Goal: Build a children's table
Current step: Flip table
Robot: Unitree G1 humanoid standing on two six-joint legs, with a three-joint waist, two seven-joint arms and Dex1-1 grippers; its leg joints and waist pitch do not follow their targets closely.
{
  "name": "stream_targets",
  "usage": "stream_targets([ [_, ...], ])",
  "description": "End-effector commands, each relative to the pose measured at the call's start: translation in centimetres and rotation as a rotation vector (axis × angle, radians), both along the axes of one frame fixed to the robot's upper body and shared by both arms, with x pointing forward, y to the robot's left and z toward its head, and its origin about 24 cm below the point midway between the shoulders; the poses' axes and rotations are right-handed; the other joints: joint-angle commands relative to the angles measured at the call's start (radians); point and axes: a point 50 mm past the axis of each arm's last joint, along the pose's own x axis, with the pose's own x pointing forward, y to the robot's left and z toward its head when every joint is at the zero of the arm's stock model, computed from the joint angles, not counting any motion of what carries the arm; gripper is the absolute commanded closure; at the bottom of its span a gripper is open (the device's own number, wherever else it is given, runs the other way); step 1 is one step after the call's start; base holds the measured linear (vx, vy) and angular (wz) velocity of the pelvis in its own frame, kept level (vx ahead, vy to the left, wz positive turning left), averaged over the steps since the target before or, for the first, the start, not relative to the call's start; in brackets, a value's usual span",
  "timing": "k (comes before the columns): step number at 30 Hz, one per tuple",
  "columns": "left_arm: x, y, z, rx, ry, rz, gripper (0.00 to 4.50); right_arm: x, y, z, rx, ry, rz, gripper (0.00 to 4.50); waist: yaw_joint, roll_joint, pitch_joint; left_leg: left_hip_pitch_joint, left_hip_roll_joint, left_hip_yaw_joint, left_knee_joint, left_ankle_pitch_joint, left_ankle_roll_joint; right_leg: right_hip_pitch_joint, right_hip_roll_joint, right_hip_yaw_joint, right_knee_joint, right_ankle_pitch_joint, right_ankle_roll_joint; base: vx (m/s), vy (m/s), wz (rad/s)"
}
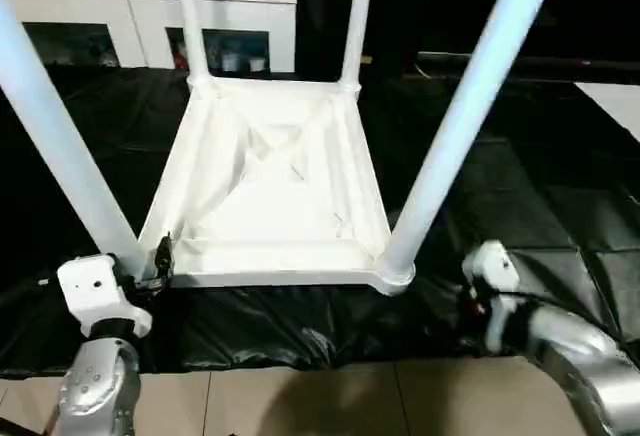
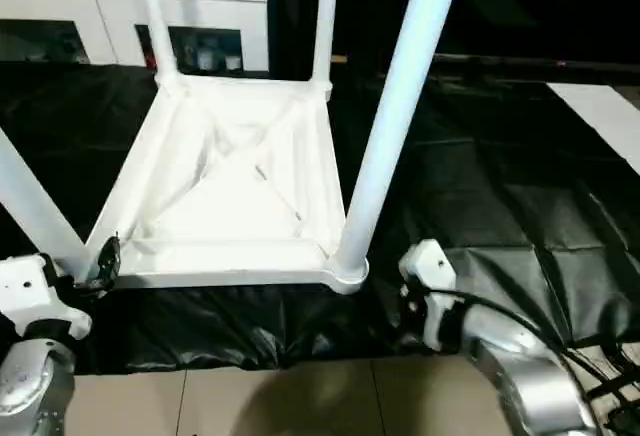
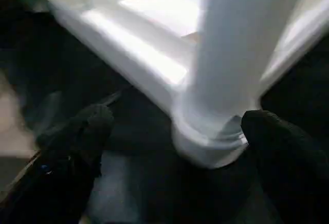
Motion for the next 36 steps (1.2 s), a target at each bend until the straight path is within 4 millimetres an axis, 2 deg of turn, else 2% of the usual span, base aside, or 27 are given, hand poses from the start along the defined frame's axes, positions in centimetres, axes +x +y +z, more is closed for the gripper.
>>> stream_targets([
  [1,0.1,-0.7,0.1,-0.015,-0.013,-0.009,0.61,-0.4,0.1,1.0,0.031,0.007,0.064,0.00,0.002,0.005,-0.034,0.023,0.069,-0.031,-0.091,-0.235,0.021,0.009,-0.082,0.044,-0.083,0.019,-0.197,0.000,0.000,0.00],
  [3,0.1,-0.9,0.0,-0.022,-0.013,-0.010,0.89,-0.5,0.2,1.2,0.041,0.016,0.084,0.00,0.002,0.004,-0.035,0.022,0.070,-0.033,-0.090,-0.228,0.029,0.008,-0.082,0.045,-0.084,0.018,-0.198,0.000,0.000,0.00],
  [4,0.1,-1.0,0.0,-0.026,-0.013,-0.013,0.96,-0.6,0.3,1.3,0.048,0.021,0.097,0.00,0.002,0.006,-0.035,0.022,0.070,-0.033,-0.090,-0.227,0.028,0.008,-0.082,0.045,-0.083,0.017,-0.198,0.000,0.000,0.00],
  [6,0.2,-1.2,-0.2,-0.044,-0.011,-0.026,1.09,-0.8,1.0,1.6,0.073,0.033,0.136,0.00,0.002,0.004,-0.036,0.023,0.070,-0.033,-0.089,-0.219,0.030,0.007,-0.082,0.044,-0.083,0.021,-0.200,0.000,0.000,0.00],
  [7,0.2,-1.4,-0.2,-0.062,-0.014,-0.038,1.09,-0.7,2.1,1.6,0.094,0.033,0.165,0.00,0.004,0.002,-0.037,0.023,0.071,-0.032,-0.088,-0.207,0.030,0.006,-0.082,0.044,-0.082,0.032,-0.201,0.000,0.000,0.00],
  [10,0.3,-1.5,-0.2,-0.079,-0.018,-0.036,1.30,-0.7,2.8,1.6,0.112,0.040,0.189,0.00,0.006,0.004,-0.036,0.023,0.070,-0.032,-0.090,-0.207,0.028,0.004,-0.083,0.044,-0.081,0.023,-0.204,0.000,0.000,0.00],
  [11,0.3,-1.5,-0.1,-0.089,-0.018,-0.034,1.46,-0.8,3.6,1.4,0.125,0.047,0.223,0.00,0.007,0.001,-0.035,0.024,0.072,-0.032,-0.090,-0.211,0.024,0.003,-0.082,0.044,-0.082,0.017,-0.204,0.000,0.000,0.00],
  [14,0.3,-1.7,-0.2,-0.112,-0.011,-0.046,1.53,-0.5,5.0,1.2,0.136,0.046,0.262,0.00,0.009,0.001,-0.035,0.023,0.070,-0.031,-0.091,-0.211,0.019,0.003,-0.083,0.044,-0.082,0.010,-0.199,0.000,0.000,0.00],
  [15,0.3,-1.8,-0.2,-0.116,-0.010,-0.054,1.74,-0.3,5.3,1.3,0.139,0.044,0.266,0.00,0.009,0.002,-0.035,0.023,0.070,-0.031,-0.092,-0.212,0.014,0.001,-0.083,0.044,-0.082,0.002,-0.196,0.000,0.000,0.00],
  [17,0.3,-2.0,-0.2,-0.129,-0.001,-0.068,1.86,0.2,6.0,1.4,0.145,0.030,0.270,0.00,0.011,-0.004,-0.035,0.024,0.071,-0.031,-0.092,-0.208,0.010,0.001,-0.083,0.044,-0.081,0.001,-0.195,0.000,0.000,0.00],
  [20,0.4,-2.1,-0.3,-0.138,0.002,-0.076,1.93,0.4,6.2,1.4,0.150,0.026,0.266,0.00,0.015,-0.001,-0.036,0.025,0.070,-0.030,-0.091,-0.190,0.005,0.001,-0.082,0.045,-0.078,0.019,-0.188,0.000,0.000,0.00],
  [21,0.4,-2.2,-0.2,-0.167,0.001,-0.078,2.03,0.5,6.3,1.4,0.157,0.027,0.262,0.00,0.018,-0.010,-0.037,0.023,0.070,-0.029,-0.091,-0.176,0.010,0.003,-0.083,0.045,-0.076,0.035,-0.186,0.000,0.000,0.00],
  [22,0.5,-2.3,-0.1,-0.186,0.000,-0.077,2.05,0.4,6.4,1.4,0.161,0.030,0.261,0.00,0.020,-0.008,-0.037,0.023,0.070,-0.029,-0.090,-0.167,0.011,0.004,-0.085,0.045,-0.075,0.045,-0.187,0.000,0.000,0.00],
  [23,0.6,-2.4,0.0,-0.213,-0.004,-0.073,2.05,0.4,6.5,1.4,0.164,0.031,0.261,0.00,0.020,-0.011,-0.038,0.023,0.070,-0.028,-0.089,-0.155,0.017,0.004,-0.084,0.044,-0.074,0.061,-0.185,0.000,0.000,0.00],
  [25,0.7,-2.5,0.3,-0.260,-0.015,-0.060,2.07,0.2,6.6,1.4,0.165,0.033,0.260,0.00,0.021,-0.009,-0.036,0.022,0.069,-0.027,-0.089,-0.153,0.022,0.003,-0.085,0.044,-0.075,0.054,-0.186,0.000,0.000,0.00],
  [27,1.1,-3.4,1.0,-0.443,-0.049,-0.065,2.12,-0.3,6.9,1.2,0.171,0.049,0.275,0.00,0.022,-0.008,-0.035,0.023,0.070,-0.027,-0.090,-0.174,0.012,0.003,-0.086,0.045,-0.076,0.017,-0.187,0.000,0.000,0.00],
  [28,1.1,-3.4,1.0,-0.443,-0.049,-0.065,2.12,-0.3,6.9,1.2,0.171,0.049,0.275,0.00,0.022,-0.008,-0.035,0.023,0.071,-0.027,-0.091,-0.175,0.009,0.003,-0.086,0.044,-0.076,0.014,-0.192,0.000,0.000,0.00],
  [29,1.2,-4.0,1.4,-0.532,-0.063,-0.080,2.12,-0.4,7.0,1.1,0.171,0.055,0.277,0.00,0.023,-0.010,-0.034,0.022,0.068,-0.026,-0.089,-0.176,0.008,0.003,-0.085,0.044,-0.077,0.003,-0.196,0.000,0.000,0.00],
  [33,1.5,-4.9,1.9,-0.599,-0.073,-0.126,2.12,-0.4,7.0,0.9,0.182,0.070,0.250,0.00,0.026,-0.009,-0.033,0.021,0.067,-0.023,-0.088,-0.166,0.008,0.000,-0.085,0.046,-0.080,-0.020,-0.196,0.000,0.000,0.00],
  [34,1.5,-5.6,2.1,-0.597,-0.058,-0.165,2.14,0.4,7.0,0.7,0.183,0.072,0.165,0.00,0.024,-0.006,-0.034,0.019,0.066,-0.025,-0.090,-0.161,0.003,0.001,-0.080,0.046,-0.080,-0.010,-0.182,0.000,0.000,0.00],
  [35,1.5,-5.6,2.1,-0.597,-0.058,-0.165,2.14,0.4,7.0,0.7,0.183,0.072,0.165,0.00,0.023,-0.006,-0.034,0.020,0.067,-0.026,-0.092,-0.155,-0.001,0.000,-0.080,0.045,-0.078,0.000,-0.180,0.000,0.000,0.00],
  [36,1.5,-6.1,2.2,-0.590,-0.043,-0.195,2.23,1.2,6.9,0.4,0.192,0.064,0.073,0.00,0.019,-0.007,-0.036,0.021,0.066,-0.026,-0.091,-0.150,-0.007,-0.001,-0.079,0.044,-0.077,0.013,-0.178,0.000,0.000,0.00],
])
